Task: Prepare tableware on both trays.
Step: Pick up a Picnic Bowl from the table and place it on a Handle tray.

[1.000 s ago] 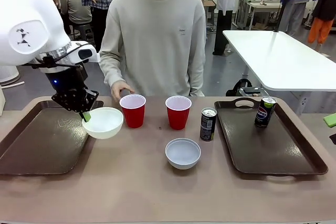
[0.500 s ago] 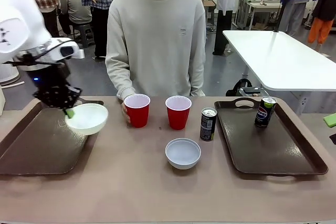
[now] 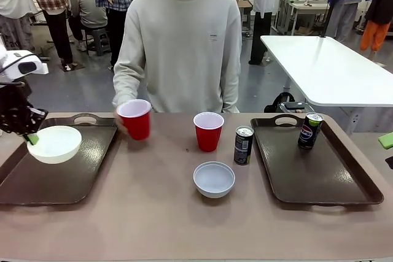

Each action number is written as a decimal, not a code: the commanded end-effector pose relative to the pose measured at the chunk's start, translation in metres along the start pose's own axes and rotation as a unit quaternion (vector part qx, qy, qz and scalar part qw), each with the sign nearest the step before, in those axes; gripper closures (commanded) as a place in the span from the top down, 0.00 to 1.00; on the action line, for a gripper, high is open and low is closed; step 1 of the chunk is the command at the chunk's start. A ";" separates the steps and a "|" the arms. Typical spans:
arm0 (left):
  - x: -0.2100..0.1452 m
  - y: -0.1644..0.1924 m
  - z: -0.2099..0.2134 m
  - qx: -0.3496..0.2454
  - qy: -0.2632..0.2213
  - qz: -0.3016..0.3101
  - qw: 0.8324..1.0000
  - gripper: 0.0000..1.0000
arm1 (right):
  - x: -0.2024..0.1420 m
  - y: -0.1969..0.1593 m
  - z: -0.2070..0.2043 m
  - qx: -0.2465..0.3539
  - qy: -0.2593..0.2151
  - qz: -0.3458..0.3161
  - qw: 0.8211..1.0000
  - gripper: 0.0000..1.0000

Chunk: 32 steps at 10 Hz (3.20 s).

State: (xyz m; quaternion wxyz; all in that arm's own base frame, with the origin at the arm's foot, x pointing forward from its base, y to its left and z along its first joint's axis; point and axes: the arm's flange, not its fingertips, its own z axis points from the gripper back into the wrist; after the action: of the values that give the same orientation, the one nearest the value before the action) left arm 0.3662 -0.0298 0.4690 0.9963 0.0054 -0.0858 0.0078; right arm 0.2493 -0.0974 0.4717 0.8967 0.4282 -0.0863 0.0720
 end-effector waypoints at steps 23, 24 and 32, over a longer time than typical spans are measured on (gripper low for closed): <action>0.021 -0.001 -0.097 0.011 0.044 0.026 0.999 0.04 | 0.002 -0.002 0.000 0.016 -0.004 0.009 1.000 1.00; 0.023 0.000 -0.096 0.012 0.049 0.030 0.998 0.04 | 0.002 -0.002 0.000 0.016 -0.004 0.009 1.000 1.00; 0.008 -0.010 -0.062 -0.032 0.047 0.005 0.998 1.00 | 0.002 -0.002 0.000 0.016 -0.004 0.009 1.000 1.00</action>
State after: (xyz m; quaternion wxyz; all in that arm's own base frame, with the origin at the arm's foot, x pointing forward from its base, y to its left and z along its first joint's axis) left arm 0.3956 -0.0337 0.3953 0.9991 -0.0030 -0.0347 0.0242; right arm 0.2493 -0.0976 0.4715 0.8966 0.4281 -0.0865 0.0726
